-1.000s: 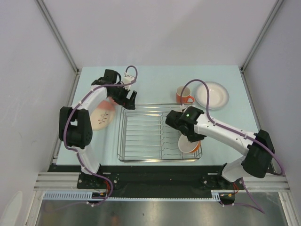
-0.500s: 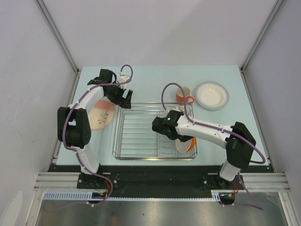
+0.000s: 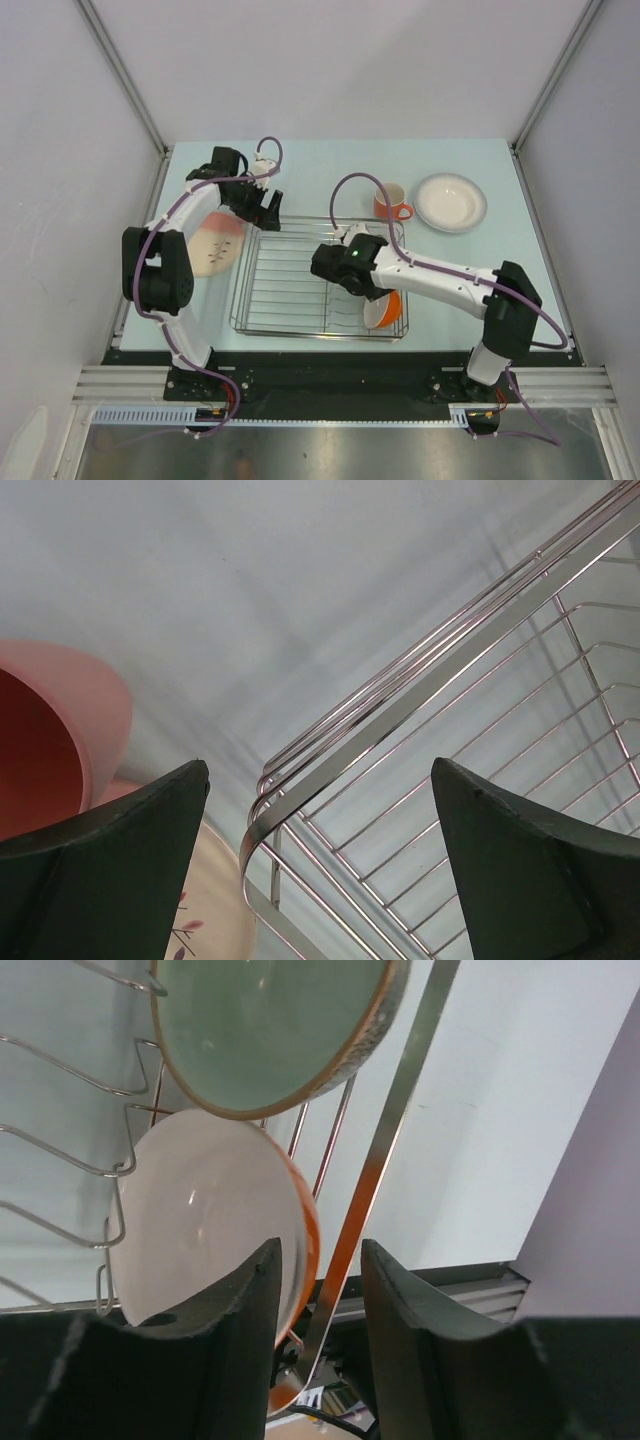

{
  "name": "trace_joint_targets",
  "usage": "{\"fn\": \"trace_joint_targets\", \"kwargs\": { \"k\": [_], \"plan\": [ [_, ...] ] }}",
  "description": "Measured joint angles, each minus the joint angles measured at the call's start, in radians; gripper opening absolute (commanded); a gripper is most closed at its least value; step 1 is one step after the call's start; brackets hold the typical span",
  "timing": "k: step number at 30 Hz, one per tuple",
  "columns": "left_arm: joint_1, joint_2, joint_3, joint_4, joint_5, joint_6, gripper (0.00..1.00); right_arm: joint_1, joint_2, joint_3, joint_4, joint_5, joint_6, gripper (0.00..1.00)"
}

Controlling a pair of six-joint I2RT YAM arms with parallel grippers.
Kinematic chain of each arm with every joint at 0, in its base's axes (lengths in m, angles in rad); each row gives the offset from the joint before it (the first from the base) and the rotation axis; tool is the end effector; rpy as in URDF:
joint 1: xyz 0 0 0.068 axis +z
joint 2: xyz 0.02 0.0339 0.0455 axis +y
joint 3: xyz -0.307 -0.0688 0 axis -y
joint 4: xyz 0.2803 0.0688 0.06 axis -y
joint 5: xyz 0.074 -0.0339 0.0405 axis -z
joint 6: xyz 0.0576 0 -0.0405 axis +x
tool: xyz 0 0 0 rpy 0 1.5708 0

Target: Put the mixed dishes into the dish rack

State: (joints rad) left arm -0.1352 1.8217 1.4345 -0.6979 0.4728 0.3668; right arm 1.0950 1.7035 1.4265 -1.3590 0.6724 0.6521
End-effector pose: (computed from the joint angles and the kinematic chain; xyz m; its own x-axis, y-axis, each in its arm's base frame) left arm 0.4294 -0.0849 0.2498 -0.6994 0.4174 -0.5802 0.6229 0.7540 -0.2085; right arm 0.1871 0.2848 0.2801 -0.7966 -0.5095 -0.3254 -0.2901 0.7944 -0.5335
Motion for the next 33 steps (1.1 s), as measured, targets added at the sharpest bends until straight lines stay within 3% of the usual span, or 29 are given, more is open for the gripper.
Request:
{"fn": "trace_joint_targets", "kwargs": {
  "k": [3, 4, 7, 11, 13, 17, 21, 25, 33],
  "plan": [
    [0.000, 0.000, 0.000, 0.000, 0.004, 0.000, 0.99, -0.016, -0.042, 0.018, 0.003, -0.008, -0.002, 0.43],
    [0.000, 0.000, 0.000, 0.000, 0.005, -0.001, 0.99, -0.025, -0.053, 0.028, 0.003, -0.009, -0.003, 0.49],
    [-0.002, 0.000, 0.000, 0.000, 0.006, -0.001, 0.99, -0.042, -0.060, 0.060, 0.003, -0.008, 0.000, 0.85],
    [-0.002, 0.000, 0.000, -0.001, 0.010, -0.002, 0.99, -0.061, -0.060, 0.160, -0.001, -0.008, 0.006, 0.91],
    [-0.002, 0.000, 0.000, -0.001, 0.013, -0.003, 0.99, -0.100, -0.068, 0.231, 0.008, -0.009, 0.006, 1.00],
    [-0.002, -0.003, 0.000, -0.003, 0.032, -0.014, 0.98, -0.277, -0.126, 0.280, 0.064, -0.022, -0.002, 1.00],
    [-0.003, -0.010, 0.000, -0.005, 0.055, -0.029, 0.98, -0.618, -0.229, 0.160, 0.261, -0.130, 0.004, 1.00],
    [-0.006, -0.027, 0.004, -0.011, 0.059, -0.035, 0.99, -0.939, -0.207, 0.008, 0.397, -0.237, 0.060, 1.00],
    [-0.006, -0.060, 0.036, -0.017, 0.065, -0.046, 1.00, -1.084, -0.030, -0.080, 0.585, -0.445, 0.143, 0.96]
  ]
}}
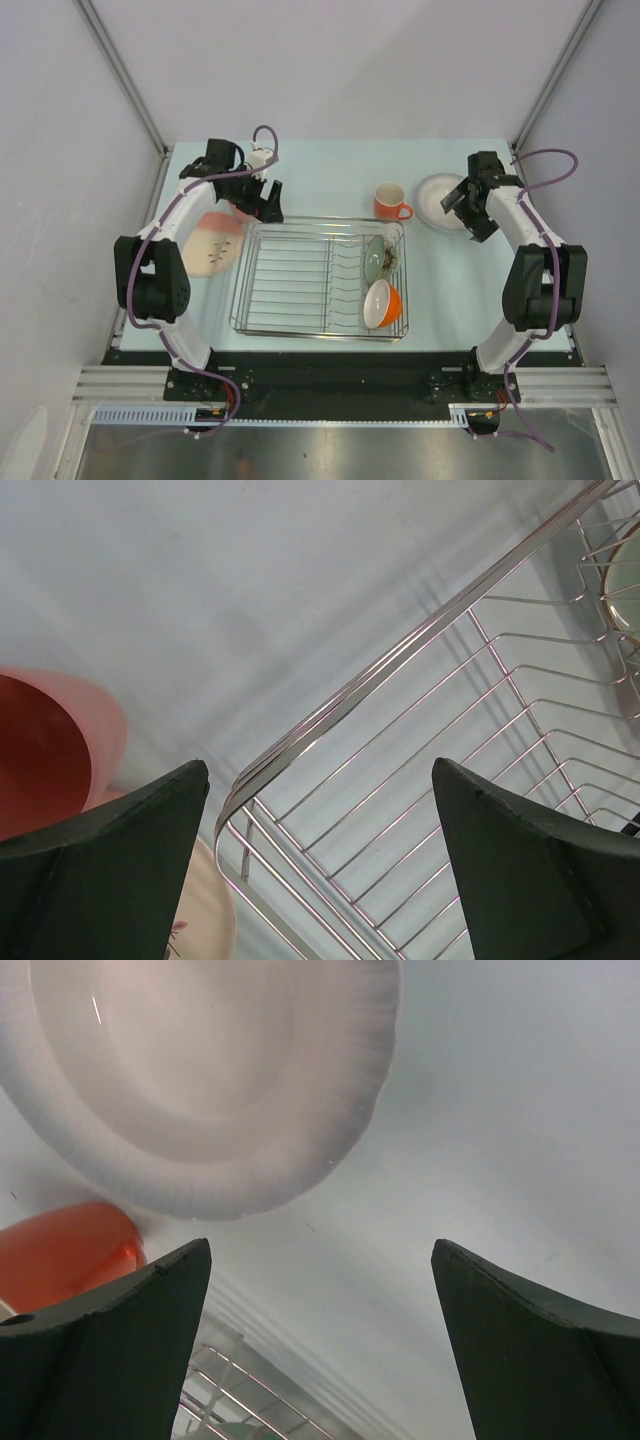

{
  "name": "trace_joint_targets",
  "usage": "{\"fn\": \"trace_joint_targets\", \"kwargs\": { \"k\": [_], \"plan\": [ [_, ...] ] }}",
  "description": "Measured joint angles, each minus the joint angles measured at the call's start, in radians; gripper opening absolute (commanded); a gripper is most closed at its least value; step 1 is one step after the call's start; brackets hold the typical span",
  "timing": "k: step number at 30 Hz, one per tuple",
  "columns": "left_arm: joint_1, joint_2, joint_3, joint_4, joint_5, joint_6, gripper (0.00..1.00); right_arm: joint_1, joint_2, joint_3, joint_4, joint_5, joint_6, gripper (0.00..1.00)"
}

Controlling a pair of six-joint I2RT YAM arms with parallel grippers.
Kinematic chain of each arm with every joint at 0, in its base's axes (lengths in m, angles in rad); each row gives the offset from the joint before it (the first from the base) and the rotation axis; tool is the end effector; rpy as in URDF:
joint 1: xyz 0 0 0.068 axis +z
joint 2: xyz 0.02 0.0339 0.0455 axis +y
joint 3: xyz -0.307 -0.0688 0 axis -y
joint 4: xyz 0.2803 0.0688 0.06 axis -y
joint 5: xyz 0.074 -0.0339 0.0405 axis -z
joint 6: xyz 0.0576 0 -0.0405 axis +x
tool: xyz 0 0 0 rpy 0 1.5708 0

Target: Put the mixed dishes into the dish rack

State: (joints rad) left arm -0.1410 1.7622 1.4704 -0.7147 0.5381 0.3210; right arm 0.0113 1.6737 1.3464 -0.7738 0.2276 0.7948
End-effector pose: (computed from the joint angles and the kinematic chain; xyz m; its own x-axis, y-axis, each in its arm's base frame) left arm 0.4217 -0.0897 0.2874 -0.6702 0.3688 -0.6441 0.6360 0.7327 -0.2422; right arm 0.3953 -0.0085 0.2696 -0.5595 0.6890 -0.4606 0.7002 0.6903 0.1821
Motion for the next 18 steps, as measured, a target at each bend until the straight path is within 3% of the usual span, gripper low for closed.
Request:
{"fn": "trace_joint_targets", "kwargs": {
  "k": [18],
  "plan": [
    [0.023, -0.007, 0.016, -0.010, 0.016, -0.009, 1.00, -0.127, 0.143, -0.139, 0.265, -0.125, 0.073, 0.93]
  ]
}}
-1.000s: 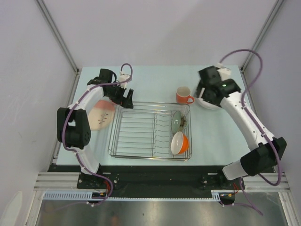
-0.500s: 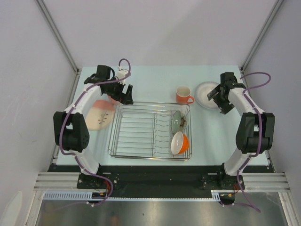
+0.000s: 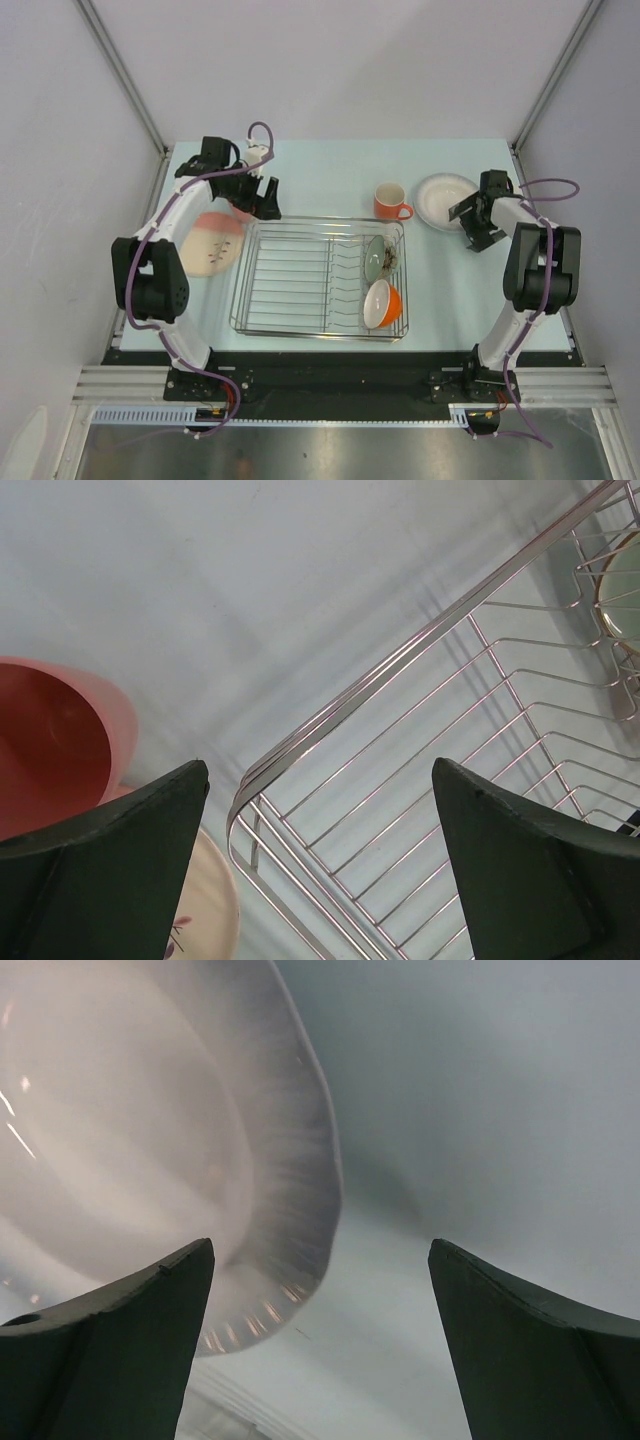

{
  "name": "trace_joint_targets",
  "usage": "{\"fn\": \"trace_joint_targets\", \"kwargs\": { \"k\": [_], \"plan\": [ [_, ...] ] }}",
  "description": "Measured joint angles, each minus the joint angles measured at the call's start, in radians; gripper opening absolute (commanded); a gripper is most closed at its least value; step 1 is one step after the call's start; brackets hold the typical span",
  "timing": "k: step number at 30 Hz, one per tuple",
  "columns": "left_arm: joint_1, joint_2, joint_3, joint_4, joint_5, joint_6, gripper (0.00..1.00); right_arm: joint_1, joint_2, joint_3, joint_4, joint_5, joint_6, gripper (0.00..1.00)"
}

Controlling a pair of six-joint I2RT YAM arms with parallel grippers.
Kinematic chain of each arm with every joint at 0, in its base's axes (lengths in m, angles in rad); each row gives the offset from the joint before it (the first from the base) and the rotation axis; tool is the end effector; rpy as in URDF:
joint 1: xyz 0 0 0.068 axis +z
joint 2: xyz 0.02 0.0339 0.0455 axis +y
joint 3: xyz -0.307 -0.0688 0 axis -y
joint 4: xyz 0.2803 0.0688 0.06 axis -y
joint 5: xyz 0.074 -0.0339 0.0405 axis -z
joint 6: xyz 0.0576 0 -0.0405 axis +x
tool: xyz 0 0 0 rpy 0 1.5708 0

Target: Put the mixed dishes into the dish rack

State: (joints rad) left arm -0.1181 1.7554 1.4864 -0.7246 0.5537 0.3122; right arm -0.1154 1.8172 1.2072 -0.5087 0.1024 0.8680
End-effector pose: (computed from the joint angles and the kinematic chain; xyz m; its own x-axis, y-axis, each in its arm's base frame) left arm 0.4231 -0.0807 0.2956 -0.6736 0.3430 -0.6546 0.6221 0.7413 -0.2517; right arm 0.4129 -0.0538 0.1817 -0.4563 0.8170 -0.3525 0.7845 0.5563 0.2739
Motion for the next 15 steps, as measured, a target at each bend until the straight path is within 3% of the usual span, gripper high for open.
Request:
{"fn": "trace_joint_targets", "kwargs": {
  "k": [9, 15],
  "plan": [
    [0.009, 0.000, 0.001, -0.005, 0.003, -0.002, 1.00, -0.019, 0.037, -0.035, 0.203, -0.078, 0.019, 0.88],
    [0.010, 0.000, 0.001, -0.004, 0.004, -0.007, 1.00, -0.056, 0.037, -0.098, 0.361, -0.154, 0.053, 0.70]
  ]
}}
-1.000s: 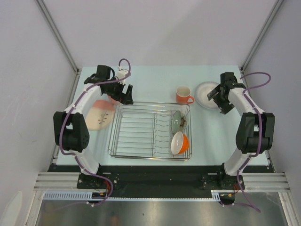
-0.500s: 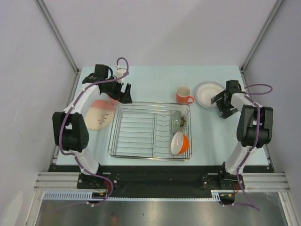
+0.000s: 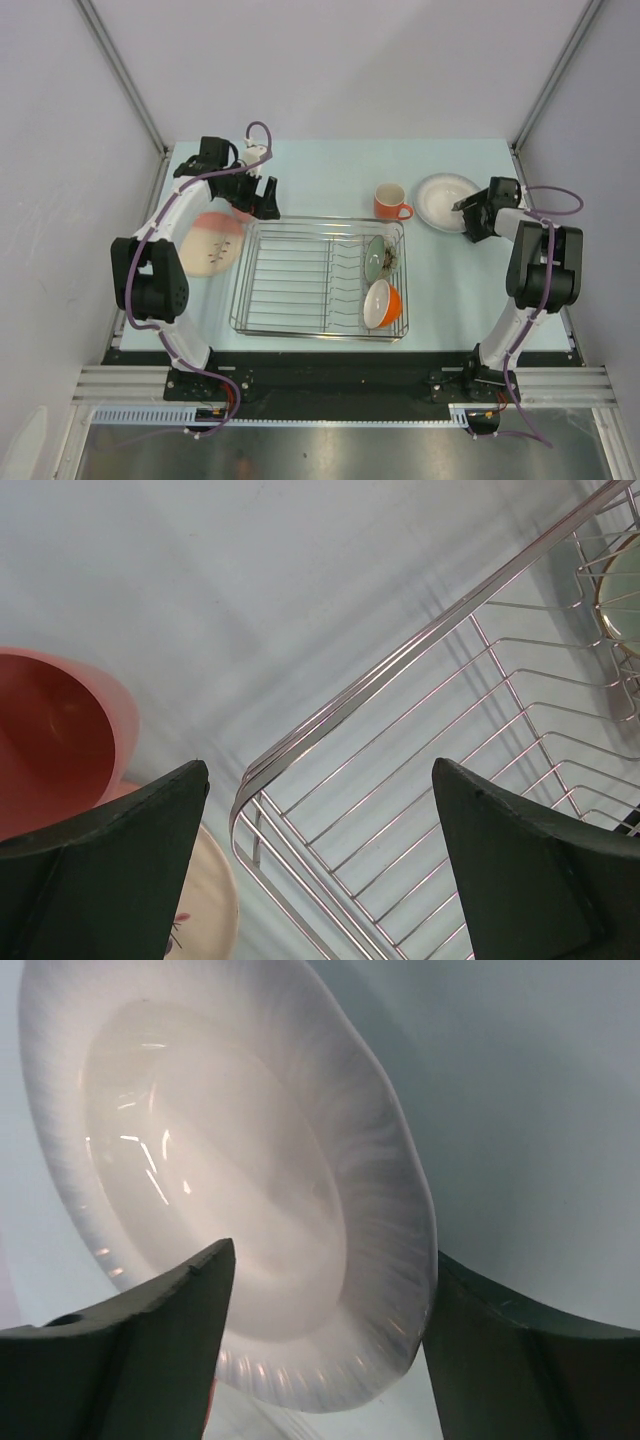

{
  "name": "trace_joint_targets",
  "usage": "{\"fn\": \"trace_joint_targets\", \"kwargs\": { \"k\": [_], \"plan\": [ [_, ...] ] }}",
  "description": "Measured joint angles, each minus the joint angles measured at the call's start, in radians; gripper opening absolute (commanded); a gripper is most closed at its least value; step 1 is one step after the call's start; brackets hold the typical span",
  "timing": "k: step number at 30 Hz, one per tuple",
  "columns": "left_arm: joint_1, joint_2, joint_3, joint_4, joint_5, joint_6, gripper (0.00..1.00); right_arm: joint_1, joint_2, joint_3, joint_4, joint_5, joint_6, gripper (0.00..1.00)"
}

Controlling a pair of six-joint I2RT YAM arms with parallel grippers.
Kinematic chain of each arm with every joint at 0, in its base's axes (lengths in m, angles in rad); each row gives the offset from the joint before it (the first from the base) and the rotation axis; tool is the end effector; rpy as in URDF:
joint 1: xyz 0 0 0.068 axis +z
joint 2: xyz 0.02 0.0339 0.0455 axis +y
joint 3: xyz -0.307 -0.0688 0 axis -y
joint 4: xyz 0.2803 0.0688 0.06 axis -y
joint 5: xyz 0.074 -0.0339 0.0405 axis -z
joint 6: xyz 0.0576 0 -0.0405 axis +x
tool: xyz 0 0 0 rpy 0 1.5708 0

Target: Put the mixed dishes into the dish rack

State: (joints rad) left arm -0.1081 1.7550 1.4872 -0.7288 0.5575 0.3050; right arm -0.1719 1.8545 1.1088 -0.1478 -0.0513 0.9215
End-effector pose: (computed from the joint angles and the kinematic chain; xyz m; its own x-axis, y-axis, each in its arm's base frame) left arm 0.4234 -0.0766 0.2958 -0.6829 0.3304 -0.6515 0.6105 0.7479 -0.2606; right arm 0.4291 -0.0715 0.1596 -0.3534 0.8687 -0.3471 0.6957 0.4921 0.5233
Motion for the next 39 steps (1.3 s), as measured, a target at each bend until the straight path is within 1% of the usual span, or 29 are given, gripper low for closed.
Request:
{"fn": "trace_joint_targets", "kwargs": {
  "k": [1, 3, 4, 6, 7, 8, 10, 11, 12, 13, 14, 19, 25, 33, 39],
  "plan": [
    [0.000, 0.000, 0.000, 0.000, 0.000, 0.000, 1.00, -0.006, 0.000, -0.014, 0.025, -0.010, 0.007, 0.65],
    [0.000, 0.000, 0.000, 0.000, -0.001, 0.000, 1.00, -0.015, 0.000, -0.033, 0.061, -0.024, 0.016, 0.61],
    [0.000, 0.000, 0.000, 0.000, -0.001, 0.000, 1.00, -0.019, 0.000, -0.045, 0.082, -0.031, 0.021, 0.56],
    [0.001, 0.000, 0.000, 0.000, -0.001, 0.000, 1.00, -0.026, 0.000, -0.061, 0.107, -0.040, 0.027, 0.50],
    [0.001, 0.000, 0.000, 0.000, -0.002, 0.000, 1.00, -0.029, 0.000, -0.069, 0.118, -0.043, 0.031, 0.44],
    [0.002, 0.000, 0.000, 0.000, -0.002, 0.000, 1.00, -0.032, 0.000, -0.074, 0.123, -0.044, 0.033, 0.42],
    [0.003, 0.000, 0.000, 0.000, -0.003, 0.000, 1.00, -0.035, 0.002, -0.085, 0.134, -0.044, 0.036, 0.28],
    [0.003, 0.000, 0.000, 0.000, -0.004, 0.000, 1.00, -0.036, 0.003, -0.089, 0.138, -0.042, 0.035, 0.23],
    [0.004, 0.000, 0.000, 0.000, -0.004, 0.000, 1.00, -0.037, 0.004, -0.093, 0.143, -0.046, 0.042, 0.11],
    [0.004, 0.000, 0.000, 0.000, -0.004, 0.000, 1.00, -0.039, 0.006, -0.098, 0.150, -0.050, 0.047, 0.04],
    [0.004, 0.000, 0.000, 0.000, -0.005, 0.000, 1.00, -0.042, 0.008, -0.103, 0.169, -0.071, 0.060, 0.00],
    [0.004, 0.000, 0.000, 0.000, -0.005, 0.000, 1.00, -0.044, 0.000, -0.099, 0.286, -0.140, 0.076, 0.00],
    [0.004, 0.000, 0.000, 0.000, -0.006, 0.000, 1.00, -0.042, -0.044, -0.116, 0.270, -0.130, 0.035, 0.00],
    [0.004, 0.000, 0.000, -0.014, -0.007, 0.000, 1.00, -0.031, -0.199, -0.122, 0.112, -0.058, -0.184, 0.00],
    [0.004, 0.000, 0.000, -0.018, -0.009, 0.000, 1.00, 0.015, -0.288, -0.100, 0.117, -0.028, -0.344, 0.00]
  ]
}}
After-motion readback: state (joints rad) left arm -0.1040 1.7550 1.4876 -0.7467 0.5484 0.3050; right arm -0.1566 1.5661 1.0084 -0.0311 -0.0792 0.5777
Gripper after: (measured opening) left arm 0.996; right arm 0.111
